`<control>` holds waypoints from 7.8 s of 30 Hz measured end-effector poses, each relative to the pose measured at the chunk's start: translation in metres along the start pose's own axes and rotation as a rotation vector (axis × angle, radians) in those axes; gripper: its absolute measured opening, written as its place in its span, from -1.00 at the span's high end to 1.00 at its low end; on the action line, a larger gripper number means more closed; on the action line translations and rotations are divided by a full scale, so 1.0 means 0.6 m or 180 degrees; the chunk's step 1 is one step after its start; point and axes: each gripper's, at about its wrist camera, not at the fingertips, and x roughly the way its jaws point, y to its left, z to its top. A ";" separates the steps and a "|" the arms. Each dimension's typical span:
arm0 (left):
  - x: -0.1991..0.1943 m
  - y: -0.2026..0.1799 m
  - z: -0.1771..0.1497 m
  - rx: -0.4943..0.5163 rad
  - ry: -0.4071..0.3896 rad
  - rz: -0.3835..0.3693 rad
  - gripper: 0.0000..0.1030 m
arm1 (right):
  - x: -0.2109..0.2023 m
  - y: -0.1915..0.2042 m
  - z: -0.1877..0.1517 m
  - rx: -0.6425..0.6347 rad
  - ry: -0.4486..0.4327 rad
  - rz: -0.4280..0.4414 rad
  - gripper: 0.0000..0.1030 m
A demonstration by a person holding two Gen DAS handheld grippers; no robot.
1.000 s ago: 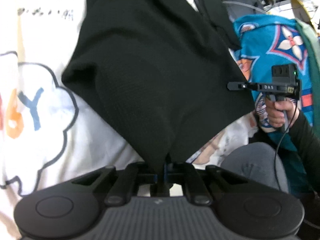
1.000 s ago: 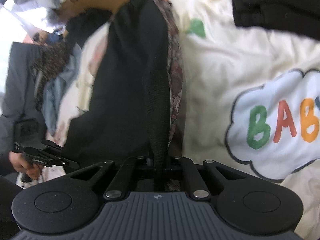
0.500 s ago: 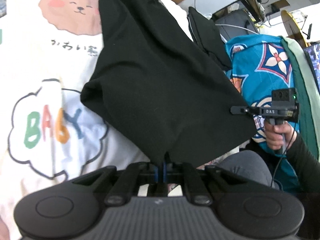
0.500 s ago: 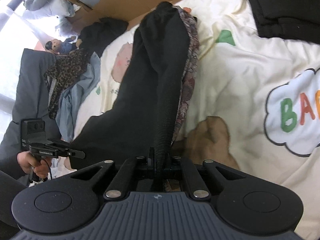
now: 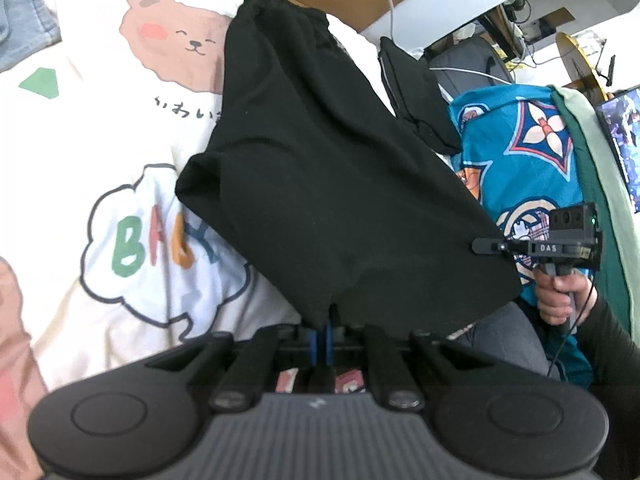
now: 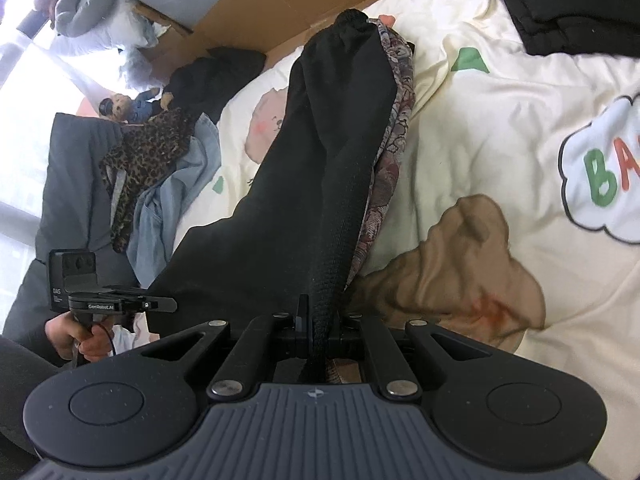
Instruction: Fold clothes
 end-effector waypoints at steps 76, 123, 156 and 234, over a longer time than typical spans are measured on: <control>0.055 0.112 0.255 -0.0425 -0.0771 0.0238 0.92 | 0.123 -0.115 0.107 0.1221 -0.1591 0.0668 0.94; 0.136 0.170 0.326 -0.0263 -0.0637 0.0348 0.88 | 0.175 -0.121 0.153 0.1044 -0.1424 0.0218 0.65; 0.123 0.179 0.350 -0.0411 -0.0740 0.0246 0.25 | 0.157 -0.124 0.181 0.1078 -0.1764 0.0353 0.21; 0.111 0.220 0.388 -0.0308 -0.1152 0.0425 0.17 | 0.136 -0.166 0.218 0.1038 -0.1837 -0.0408 -0.30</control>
